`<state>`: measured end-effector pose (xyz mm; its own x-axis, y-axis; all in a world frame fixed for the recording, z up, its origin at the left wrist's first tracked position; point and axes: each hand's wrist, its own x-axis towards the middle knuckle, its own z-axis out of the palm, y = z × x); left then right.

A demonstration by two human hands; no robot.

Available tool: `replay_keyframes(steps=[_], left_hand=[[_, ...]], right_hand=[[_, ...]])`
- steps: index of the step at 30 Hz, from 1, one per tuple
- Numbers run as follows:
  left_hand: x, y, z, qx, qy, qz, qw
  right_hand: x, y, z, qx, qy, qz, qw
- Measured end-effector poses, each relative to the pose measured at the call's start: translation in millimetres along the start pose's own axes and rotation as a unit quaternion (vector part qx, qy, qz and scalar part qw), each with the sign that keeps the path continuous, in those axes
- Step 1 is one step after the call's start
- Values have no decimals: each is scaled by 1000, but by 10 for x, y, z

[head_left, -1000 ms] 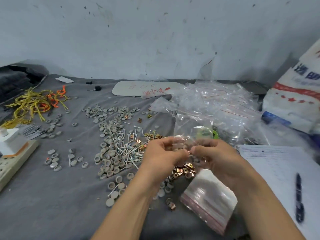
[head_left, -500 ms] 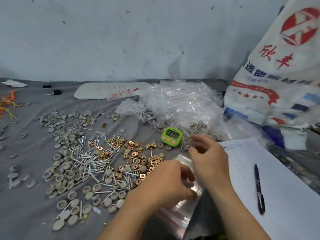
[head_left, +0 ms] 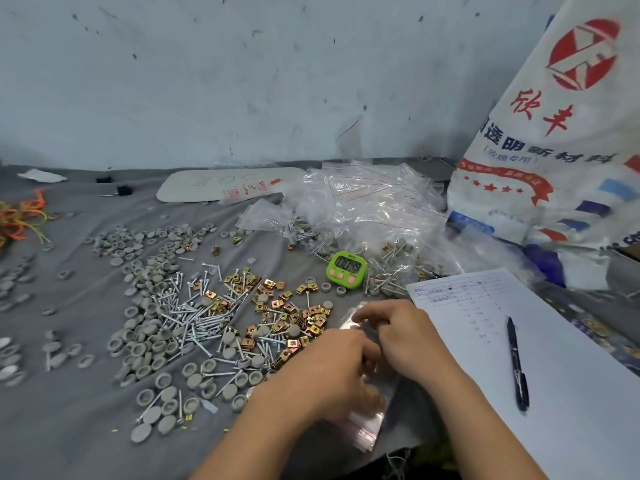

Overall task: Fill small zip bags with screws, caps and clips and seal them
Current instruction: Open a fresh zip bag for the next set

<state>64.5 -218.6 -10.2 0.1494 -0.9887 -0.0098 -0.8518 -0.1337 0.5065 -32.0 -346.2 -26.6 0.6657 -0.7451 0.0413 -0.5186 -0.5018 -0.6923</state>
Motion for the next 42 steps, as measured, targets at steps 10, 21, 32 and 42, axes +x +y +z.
replay_keyframes(steps=[10,21,32,42], left_hand=[[-100,-49,-21,-7,-26,-33,999],[-215,-23,-43,-7,-9,-43,999],[-61,-31,-78,-315,227,-229,892],[-112,-94,-355,-638,333,-215,660]], right_hand=[[-85,-26,53,21,11,-24,999],[-87,-33,73,31,31,-6,999],[-255,-180,35,169,254,-7,952],[-357,-150,214,-40,51,39,997]])
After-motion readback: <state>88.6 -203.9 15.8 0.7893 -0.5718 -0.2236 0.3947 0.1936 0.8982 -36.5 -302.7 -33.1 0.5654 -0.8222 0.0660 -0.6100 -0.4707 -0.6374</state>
